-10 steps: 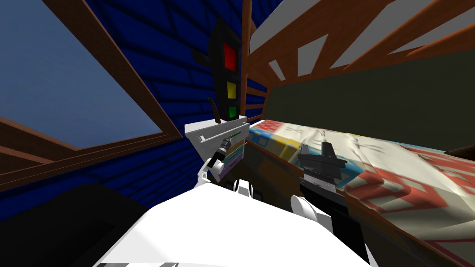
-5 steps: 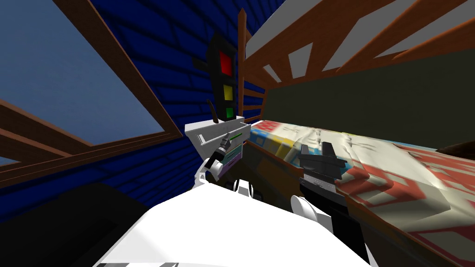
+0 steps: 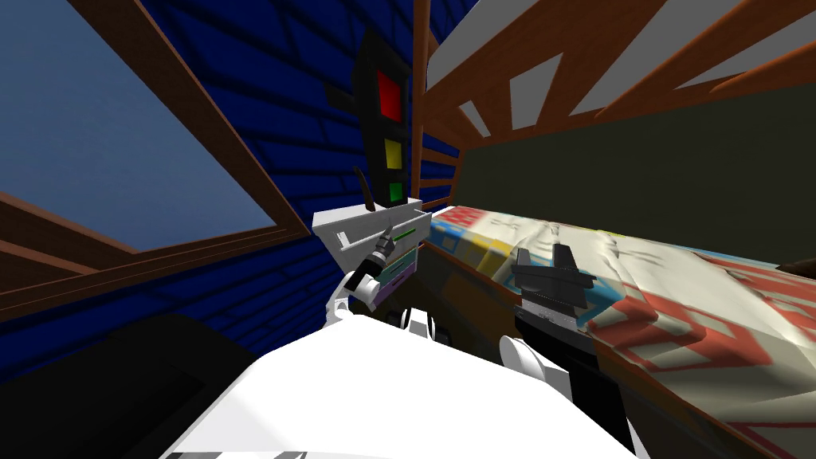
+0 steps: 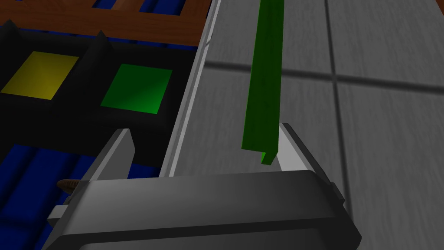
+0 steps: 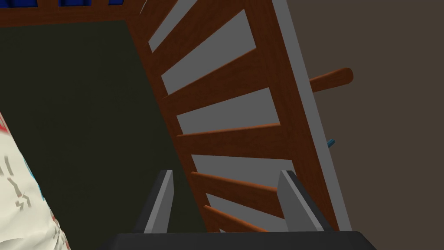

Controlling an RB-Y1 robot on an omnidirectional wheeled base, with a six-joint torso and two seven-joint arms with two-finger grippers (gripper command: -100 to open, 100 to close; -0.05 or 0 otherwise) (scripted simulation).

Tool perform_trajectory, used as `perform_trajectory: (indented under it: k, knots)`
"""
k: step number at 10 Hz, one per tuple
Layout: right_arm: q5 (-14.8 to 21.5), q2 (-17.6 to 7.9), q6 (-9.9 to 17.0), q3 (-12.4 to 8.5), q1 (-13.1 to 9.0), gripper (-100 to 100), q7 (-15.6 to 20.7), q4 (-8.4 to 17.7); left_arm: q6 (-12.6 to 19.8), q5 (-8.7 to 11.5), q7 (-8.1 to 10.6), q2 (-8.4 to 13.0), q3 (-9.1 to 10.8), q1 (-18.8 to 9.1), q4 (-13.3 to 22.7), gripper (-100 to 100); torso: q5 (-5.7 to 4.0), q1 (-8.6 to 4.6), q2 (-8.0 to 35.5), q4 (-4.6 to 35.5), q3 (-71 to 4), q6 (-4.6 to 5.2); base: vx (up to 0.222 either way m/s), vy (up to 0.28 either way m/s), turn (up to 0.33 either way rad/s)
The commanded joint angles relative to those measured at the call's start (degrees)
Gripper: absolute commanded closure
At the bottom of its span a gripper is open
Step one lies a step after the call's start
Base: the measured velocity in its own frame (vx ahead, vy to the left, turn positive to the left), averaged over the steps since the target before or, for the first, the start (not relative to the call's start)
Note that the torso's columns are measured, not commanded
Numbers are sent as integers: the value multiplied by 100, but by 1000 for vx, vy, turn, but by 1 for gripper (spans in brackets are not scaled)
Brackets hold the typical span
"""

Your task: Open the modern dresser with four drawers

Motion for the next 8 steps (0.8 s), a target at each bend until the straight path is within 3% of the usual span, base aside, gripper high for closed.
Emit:
perform_trajectory:
  k: [1,2,3,8]
  knots:
    - [0,0,0,0,0,0,0,0,181,20,34,43,8,30,-296,-100,-5,-8,8,10,3,1,18,-1,5]
    - [0,0,0,0,0,0,0,0,198,3,16,30,-7,79,-215,-100,-8,-12,15,14,7,3,8,3,6]
    - [0,0,0,0,-1,0,0,0,215,4,18,34,-5,89,-214,0,-2,-6,13,3,8,0,0,0,0]
    - [0,0,0,0,-1,0,0,0,241,3,16,37,-6,107,-182,0,11,17,-9,-19,-3,-10,0,0,0]
